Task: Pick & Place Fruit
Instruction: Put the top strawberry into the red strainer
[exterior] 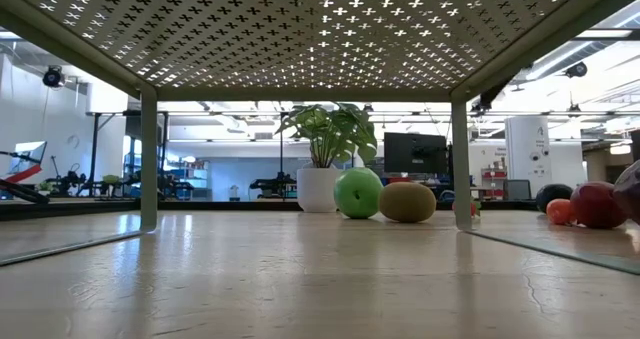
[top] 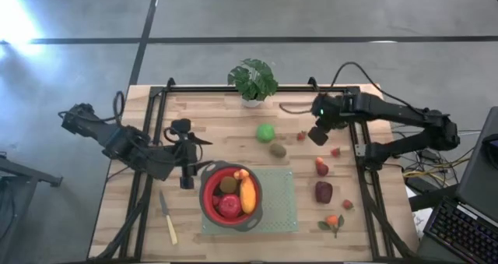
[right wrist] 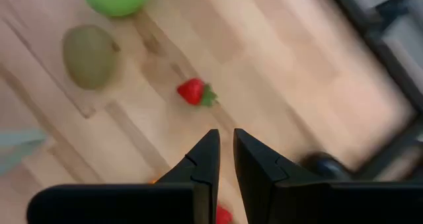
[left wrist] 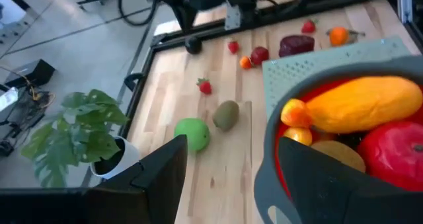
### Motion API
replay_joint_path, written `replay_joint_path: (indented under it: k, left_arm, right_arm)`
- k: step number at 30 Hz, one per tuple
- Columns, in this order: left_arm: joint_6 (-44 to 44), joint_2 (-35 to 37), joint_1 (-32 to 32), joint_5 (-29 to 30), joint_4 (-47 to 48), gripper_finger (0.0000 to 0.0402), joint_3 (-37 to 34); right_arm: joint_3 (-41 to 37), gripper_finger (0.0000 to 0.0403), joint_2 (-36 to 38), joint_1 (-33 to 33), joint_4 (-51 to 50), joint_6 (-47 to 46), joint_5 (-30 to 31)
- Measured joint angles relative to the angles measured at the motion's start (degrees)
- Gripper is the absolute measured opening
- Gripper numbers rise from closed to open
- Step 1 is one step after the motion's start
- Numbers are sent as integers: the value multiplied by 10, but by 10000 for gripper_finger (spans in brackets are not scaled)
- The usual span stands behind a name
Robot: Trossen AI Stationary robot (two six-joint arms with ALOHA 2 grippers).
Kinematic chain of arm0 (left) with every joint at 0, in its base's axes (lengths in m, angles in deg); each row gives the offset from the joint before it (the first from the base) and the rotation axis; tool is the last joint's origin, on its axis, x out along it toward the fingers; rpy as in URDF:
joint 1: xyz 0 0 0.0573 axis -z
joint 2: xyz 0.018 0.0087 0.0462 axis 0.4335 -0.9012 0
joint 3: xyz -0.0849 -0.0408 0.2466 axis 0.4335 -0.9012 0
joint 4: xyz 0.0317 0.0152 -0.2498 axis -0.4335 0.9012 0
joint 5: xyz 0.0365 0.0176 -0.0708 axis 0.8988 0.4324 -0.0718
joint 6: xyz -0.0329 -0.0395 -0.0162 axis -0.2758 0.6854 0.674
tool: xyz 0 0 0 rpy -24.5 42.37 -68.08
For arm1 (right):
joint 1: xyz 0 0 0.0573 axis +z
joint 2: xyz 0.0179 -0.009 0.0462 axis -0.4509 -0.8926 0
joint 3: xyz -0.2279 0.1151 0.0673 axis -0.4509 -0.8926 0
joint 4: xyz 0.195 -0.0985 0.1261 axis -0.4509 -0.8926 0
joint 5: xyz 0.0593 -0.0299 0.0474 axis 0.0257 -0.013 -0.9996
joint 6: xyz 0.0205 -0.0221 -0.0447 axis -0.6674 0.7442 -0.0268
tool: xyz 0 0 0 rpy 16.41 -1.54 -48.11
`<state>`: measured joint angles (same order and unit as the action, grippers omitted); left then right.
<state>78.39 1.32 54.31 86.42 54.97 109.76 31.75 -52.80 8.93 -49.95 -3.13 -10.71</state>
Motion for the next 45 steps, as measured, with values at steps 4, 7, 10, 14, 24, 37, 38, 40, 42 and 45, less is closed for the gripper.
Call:
replay_joint_path:
  k: [4,7,10,14,24,37,38,40,42,45]
  left_arm:
    - [10,12,0,2,1,239,-1]
    - [11,17,0,1,3,239,-3]
    - [3,26,0,1,3,239,-3]
    - [2,41,0,30,-4,239,-3]
    - [1,53,0,45,-13,239,-3]
    - [1,53,0,45,-13,239,-3]
    - [1,53,0,45,-13,239,-3]
    - [1,53,0,45,-13,239,-3]
    - [1,53,0,45,-13,239,-3]
    - [1,53,0,45,-14,239,-3]
  right_arm:
    - [-40,49,-1,-77,78,59,-64]
    - [-73,75,-1,-104,125,76,-67]
    - [-104,112,-1,-111,163,87,-72]
    - [-138,166,-1,-110,203,91,-94]
    - [-202,240,-1,-110,287,88,-107]
    - [-290,280,-2,-109,415,75,-108]
    - [-296,281,-2,-109,423,74,-108]
    - [-310,284,-2,-109,440,73,-108]
    - [-324,286,-2,-109,458,73,-108]
    - [-344,288,-2,-109,493,73,-107]
